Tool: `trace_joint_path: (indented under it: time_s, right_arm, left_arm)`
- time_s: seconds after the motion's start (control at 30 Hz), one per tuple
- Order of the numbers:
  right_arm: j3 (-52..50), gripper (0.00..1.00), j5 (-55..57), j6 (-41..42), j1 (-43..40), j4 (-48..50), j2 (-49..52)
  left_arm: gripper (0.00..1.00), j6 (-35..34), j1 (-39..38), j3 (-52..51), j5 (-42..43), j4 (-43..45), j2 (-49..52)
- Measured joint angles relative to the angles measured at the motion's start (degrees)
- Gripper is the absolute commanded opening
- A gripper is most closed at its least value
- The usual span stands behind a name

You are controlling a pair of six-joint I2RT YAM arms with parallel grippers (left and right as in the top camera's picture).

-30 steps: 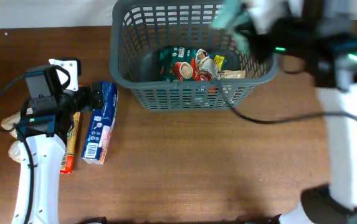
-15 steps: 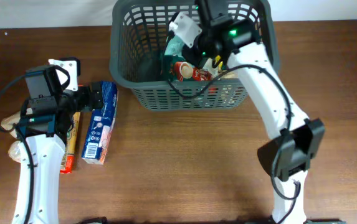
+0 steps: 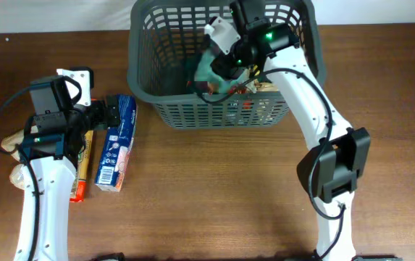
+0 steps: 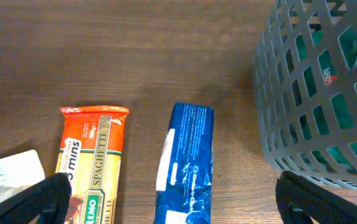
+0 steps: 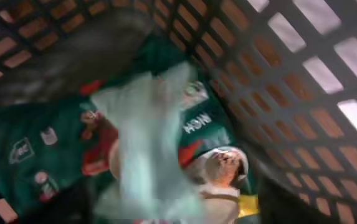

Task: Pack container
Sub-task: 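Carry the wipes packet over the basket and release it, then grasp the blue box with the left gripper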

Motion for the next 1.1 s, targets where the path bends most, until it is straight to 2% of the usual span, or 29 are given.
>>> trace_joint_path:
  time_s: [0.2, 0.43, 0.57, 0.73, 0.93, 1.1]
  right_arm:
    - [-0.33, 0.93, 5.18, 4.57, -0.11, -0.63, -2.29]
    - [-0.61, 0.96, 9.79, 12.74, -3.37, -2.6, -17.29]
    - [-0.31, 0.96, 10.75, 16.37, -10.43, -4.13, -27.85]
    - [0.02, 0.99, 11.28, 20.04, -22.6, -6.21, -35.58]
    - [-0.98, 0.99, 9.35, 25.53, -37.35, -16.0, -36.85]
    - [-5.97, 0.99, 5.53, 28.04, -44.57, -18.71, -35.52]
  left_arm:
    - [0.99, 0.0, 0.0, 0.0, 0.0, 0.0, 0.0]
    - [0.99, 0.0, 0.0, 0.0, 0.0, 0.0, 0.0]
    - [0.99, 0.0, 0.02, 0.0, 0.0, -0.02, 0.0]
    - [0.99, 0.0, 0.0, 0.0, 0.0, 0.0, 0.0]
    - [0.99, 0.0, 0.0, 0.0, 0.0, -0.11, 0.0]
    - [0.99, -0.13, 0.02, 0.13, 0.0, -4.83, 0.04]
